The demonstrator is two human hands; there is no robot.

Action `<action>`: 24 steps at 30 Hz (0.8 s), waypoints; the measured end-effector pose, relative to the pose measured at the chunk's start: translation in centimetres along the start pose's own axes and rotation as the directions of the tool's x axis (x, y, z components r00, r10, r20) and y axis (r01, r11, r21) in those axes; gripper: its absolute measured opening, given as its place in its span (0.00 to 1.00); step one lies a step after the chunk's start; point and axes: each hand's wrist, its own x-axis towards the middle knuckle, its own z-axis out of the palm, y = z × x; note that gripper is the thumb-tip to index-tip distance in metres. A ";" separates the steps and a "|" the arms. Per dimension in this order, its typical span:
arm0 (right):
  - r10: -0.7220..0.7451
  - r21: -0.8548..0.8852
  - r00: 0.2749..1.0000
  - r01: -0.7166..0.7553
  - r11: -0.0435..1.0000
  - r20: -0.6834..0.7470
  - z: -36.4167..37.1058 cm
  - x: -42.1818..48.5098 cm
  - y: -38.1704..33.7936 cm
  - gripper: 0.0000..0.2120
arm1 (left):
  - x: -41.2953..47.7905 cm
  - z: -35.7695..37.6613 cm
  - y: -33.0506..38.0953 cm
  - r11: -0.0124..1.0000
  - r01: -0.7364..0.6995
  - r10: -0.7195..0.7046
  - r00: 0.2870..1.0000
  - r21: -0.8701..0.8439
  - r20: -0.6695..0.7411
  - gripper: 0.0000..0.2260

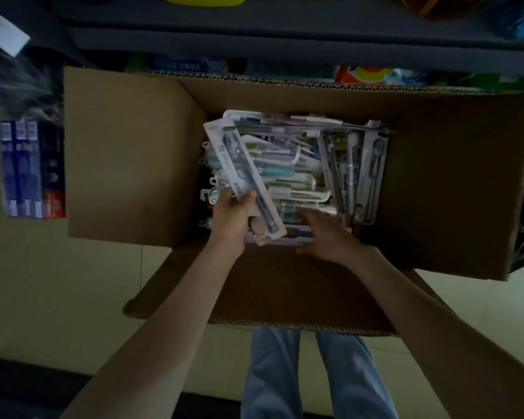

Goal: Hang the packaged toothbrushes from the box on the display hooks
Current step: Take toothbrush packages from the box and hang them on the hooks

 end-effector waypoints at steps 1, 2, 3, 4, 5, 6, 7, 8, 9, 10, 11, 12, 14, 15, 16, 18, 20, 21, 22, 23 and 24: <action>0.018 -0.070 1.000 -0.019 0.997 -0.017 0.5 0.3 0.5 0.36 | 0.3 -0.7 -0.2 1.000 0.013 -0.013 1.000 0.001 0.001 0.06; 0.010 -0.142 0.999 -0.015 0.990 -0.040 0.8 0.5 0.8 0.33 | 0.5 -1.2 -0.4 1.000 0.026 -0.026 1.000 0.004 0.004 0.06; -0.012 -0.213 0.998 -0.001 0.977 -0.060 0.9 0.8 1.1 0.30 | 0.7 -1.7 -0.6 1.000 0.031 -0.031 0.999 0.008 0.009 0.06; -0.041 -0.275 0.997 0.022 0.961 -0.067 1.0 1.0 1.4 0.27 | 0.8 -2.1 -0.7 0.999 0.034 -0.034 0.999 0.008 0.011 0.06; -0.083 -0.320 0.994 0.057 0.946 -0.067 0.9 1.3 1.6 0.24 | 0.9 -2.4 -0.8 0.999 0.032 -0.032 0.999 0.002 0.021 0.07; -0.114 -0.342 0.993 0.092 0.935 -0.045 0.8 1.5 1.7 0.22 | 0.9 -2.6 -0.9 0.999 0.033 -0.033 0.999 -0.008 0.029 0.07; -0.139 -0.341 0.990 0.124 0.932 -0.022 0.7 1.8 2.0 0.21 | 0.9 -2.7 -0.9 0.999 0.032 -0.031 0.999 -0.017 0.040 0.06; -0.153 -0.318 0.988 0.145 0.937 0.000 0.5 1.8 2.1 0.21 | 0.8 -2.8 -0.8 0.999 0.032 -0.031 0.998 -0.026 0.049 0.06; -0.157 -0.268 0.988 0.151 0.951 -0.001 0.2 1.6 2.1 0.20 | 0.7 -2.8 -0.7 0.999 0.032 -0.030 0.998 -0.038 0.059 0.06; -0.138 -0.201 0.990 0.132 0.971 -0.013 -0.4 1.2 1.9 0.20 | 0.6 -2.8 -0.6 0.998 0.033 -0.029 0.997 -0.051 0.068 0.06; -0.121 -0.134 0.992 0.115 0.984 -0.039 -1.0 0.6 1.7 0.19 | 0.4 -2.7 -0.4 0.998 0.030 -0.025 0.997 -0.059 0.076 0.06; -0.099 -0.075 0.993 0.095 0.993 -0.064 -1.9 0.0 1.4 0.17 | 0.1 -2.6 -0.2 0.998 0.029 -0.023 0.996 -0.064 0.084 0.06; -0.069 0.016 0.992 0.071 0.997 -0.109 -3.8 -1.5 0.6 0.16 | -0.8 -2.4 0.4 0.997 0.026 -0.018 0.995 -0.079 0.098 0.05; -0.060 0.052 0.991 0.067 0.996 -0.124 -4.9 -2.4 0.2 0.17 | -1.4 -2.2 0.9 0.996 0.020 -0.011 0.994 -0.087 0.106 0.05; -0.053 0.084 0.991 0.064 0.994 -0.126 -6.0 -3.4 -0.3 0.17 | -2.2 -2.1 1.4 0.995 0.015 -0.004 0.993 -0.096 0.117 0.05; -0.042 0.121 0.991 0.057 0.991 -0.123 -7.9 -5.7 -1.0 0.18 | -4.3 -2.1 2.7 0.993 0.007 0.011 0.987 -0.117 0.158 0.06; -0.038 0.159 0.991 0.058 0.986 -0.126 -9.7 -8.6 -2.0 0.15 | -7.0 -2.1 4.3 0.992 -0.012 0.037 0.980 -0.125 0.196 0.07; -0.042 0.187 0.990 0.068 0.980 -0.138 -10.6 -10.3 -2.5 0.11 | -8.6 -2.1 5.3 0.993 -0.022 0.046 0.977 -0.120 0.207 0.08; -0.043 0.221 0.986 0.078 0.972 -0.159 -11.4 -12.0 -3.2 0.08 | -10.4 -2.2 6.3 0.993 -0.030 0.054 0.975 -0.114 0.215 0.08; -0.034 0.256 0.981 0.083 0.963 -0.191 -12.2 -13.9 -3.9 0.05 | -12.3 -2.2 7.3 0.993 -0.037 0.062 0.972 -0.114 0.226 0.08; -0.028 0.287 0.973 0.095 0.953 -0.230 -13.0 -15.9 -4.8 0.02 | -14.3 -2.2 8.3 0.992 -0.041 0.069 0.968 -0.118 0.241 0.08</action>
